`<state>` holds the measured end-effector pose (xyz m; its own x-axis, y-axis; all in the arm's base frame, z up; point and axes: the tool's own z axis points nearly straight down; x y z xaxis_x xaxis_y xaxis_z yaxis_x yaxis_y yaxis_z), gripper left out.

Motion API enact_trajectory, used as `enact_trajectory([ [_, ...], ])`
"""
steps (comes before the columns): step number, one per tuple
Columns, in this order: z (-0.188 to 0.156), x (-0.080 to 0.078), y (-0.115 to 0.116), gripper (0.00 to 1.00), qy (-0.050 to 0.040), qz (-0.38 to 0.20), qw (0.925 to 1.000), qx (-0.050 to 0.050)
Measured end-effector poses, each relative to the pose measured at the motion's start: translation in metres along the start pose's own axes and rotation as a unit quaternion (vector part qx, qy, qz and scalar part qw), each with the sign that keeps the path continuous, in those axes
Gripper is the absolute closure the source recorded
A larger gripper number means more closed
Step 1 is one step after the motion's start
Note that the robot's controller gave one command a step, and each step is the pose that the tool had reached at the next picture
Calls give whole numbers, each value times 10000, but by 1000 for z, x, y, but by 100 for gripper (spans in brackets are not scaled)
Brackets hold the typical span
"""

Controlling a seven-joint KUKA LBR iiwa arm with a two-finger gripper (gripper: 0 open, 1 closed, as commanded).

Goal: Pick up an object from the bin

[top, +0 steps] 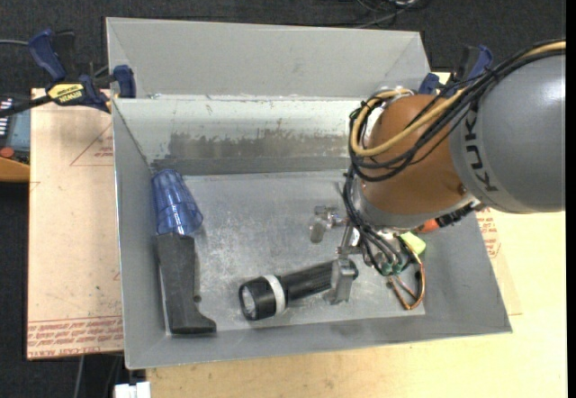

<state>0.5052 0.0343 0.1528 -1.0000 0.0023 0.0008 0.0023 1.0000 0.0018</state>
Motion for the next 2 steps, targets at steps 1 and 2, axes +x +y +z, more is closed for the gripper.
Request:
enact_trajectory([
  [1,0,0,0,0,0,0,10000,0],
  [2,73,-5,-16,0,-17,-859,9963,-2],
])
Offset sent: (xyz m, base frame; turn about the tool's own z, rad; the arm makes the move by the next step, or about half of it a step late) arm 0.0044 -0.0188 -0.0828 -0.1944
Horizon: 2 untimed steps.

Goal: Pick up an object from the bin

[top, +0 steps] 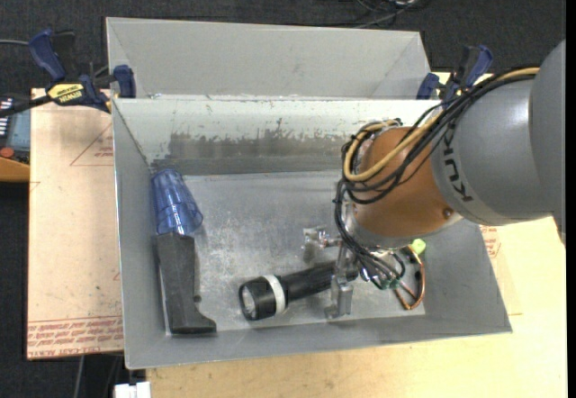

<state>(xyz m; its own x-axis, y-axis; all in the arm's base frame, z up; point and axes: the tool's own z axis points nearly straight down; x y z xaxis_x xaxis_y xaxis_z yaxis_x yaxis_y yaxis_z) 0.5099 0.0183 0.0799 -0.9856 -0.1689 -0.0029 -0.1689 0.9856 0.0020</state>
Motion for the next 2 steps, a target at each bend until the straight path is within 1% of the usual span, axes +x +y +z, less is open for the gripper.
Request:
enact_trajectory([
  [1,-11,4,13,100,-8,821,9966,-2],
  [2,-16,4,14,100,-16,900,9959,-2],
])
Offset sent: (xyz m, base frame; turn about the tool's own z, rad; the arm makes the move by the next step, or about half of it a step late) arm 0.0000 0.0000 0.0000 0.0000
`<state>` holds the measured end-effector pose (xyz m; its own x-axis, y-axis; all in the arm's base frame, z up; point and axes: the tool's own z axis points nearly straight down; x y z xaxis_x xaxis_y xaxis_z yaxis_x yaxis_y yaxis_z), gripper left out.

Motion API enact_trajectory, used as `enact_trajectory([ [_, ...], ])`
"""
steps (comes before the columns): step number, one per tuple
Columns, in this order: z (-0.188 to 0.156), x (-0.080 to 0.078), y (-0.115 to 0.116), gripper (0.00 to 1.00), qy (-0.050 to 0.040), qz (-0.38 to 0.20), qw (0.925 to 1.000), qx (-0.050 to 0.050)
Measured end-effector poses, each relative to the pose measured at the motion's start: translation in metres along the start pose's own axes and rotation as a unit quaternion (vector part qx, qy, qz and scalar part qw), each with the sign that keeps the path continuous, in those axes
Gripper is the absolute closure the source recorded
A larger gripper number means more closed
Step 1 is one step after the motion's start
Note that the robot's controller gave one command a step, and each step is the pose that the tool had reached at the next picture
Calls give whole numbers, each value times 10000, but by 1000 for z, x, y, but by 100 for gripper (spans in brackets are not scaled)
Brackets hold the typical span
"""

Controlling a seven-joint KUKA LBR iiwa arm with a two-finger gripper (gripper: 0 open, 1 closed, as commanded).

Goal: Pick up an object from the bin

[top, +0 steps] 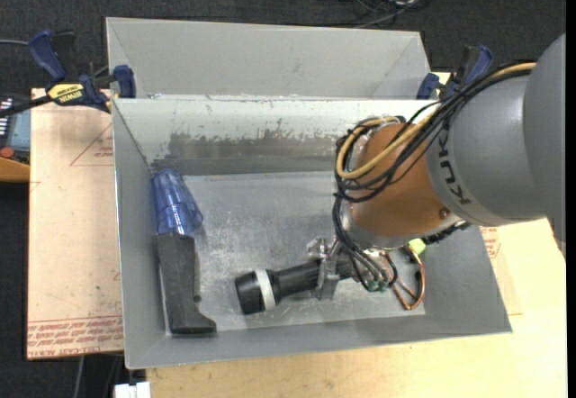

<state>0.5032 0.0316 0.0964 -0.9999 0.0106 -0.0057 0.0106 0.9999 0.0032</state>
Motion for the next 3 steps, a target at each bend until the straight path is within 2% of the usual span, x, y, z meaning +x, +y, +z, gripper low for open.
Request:
enact_trajectory([
  [1,-99,3,23,100,-37,297,9996,-13],
  [2,-97,13,-2,100,51,20,10000,10],
  [3,-113,13,3,100,78,60,10000,7],
])
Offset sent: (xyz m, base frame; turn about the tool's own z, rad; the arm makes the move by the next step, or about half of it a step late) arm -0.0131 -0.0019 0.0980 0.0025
